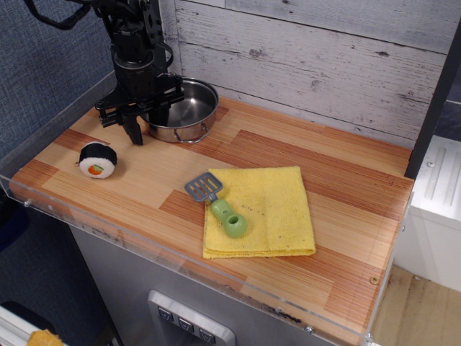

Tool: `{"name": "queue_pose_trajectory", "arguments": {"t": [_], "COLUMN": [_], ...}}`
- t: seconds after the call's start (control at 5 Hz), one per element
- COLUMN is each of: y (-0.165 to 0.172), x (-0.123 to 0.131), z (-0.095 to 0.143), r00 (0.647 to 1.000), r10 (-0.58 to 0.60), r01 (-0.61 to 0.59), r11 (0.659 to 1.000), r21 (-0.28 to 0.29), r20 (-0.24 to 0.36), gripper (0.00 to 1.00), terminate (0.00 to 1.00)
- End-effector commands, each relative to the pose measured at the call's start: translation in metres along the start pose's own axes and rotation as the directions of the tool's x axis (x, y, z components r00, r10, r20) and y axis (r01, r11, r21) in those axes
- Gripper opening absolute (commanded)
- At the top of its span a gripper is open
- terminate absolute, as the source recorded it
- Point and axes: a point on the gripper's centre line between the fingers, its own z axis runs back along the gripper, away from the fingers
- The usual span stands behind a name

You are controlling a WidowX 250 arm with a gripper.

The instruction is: Slide the silver pan closer to the sushi in the back corner.

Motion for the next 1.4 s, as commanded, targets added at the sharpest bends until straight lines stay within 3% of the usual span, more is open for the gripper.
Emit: {"name": "queue_pose_trajectory", "arguments": {"t": [0.0,0.2,0.6,0.8,1.2], "y": [0.003,0.002,0.002,0.005,0.005], "x": [-0.016,-0.009,-0.008,-0.006,-0.006], "z": [0.026,0.048,0.096,0.114,0.114], "r00": [1.0,0.997,0.992,0.987,0.987], "r10": [0.015,0.065,0.121,0.14,0.14], "r01": [-0.014,-0.063,-0.116,-0.129,-0.129], "r11": [0.999,0.998,0.988,0.984,0.984], "r21": [-0.032,-0.031,-0.103,-0.125,-0.125], "r20": [0.017,0.043,0.047,0.076,0.076], "gripper": [1.0,1.0,1.0,1.0,1.0], "terminate": [0.0,0.0,0.0,0.0,0.0]}}
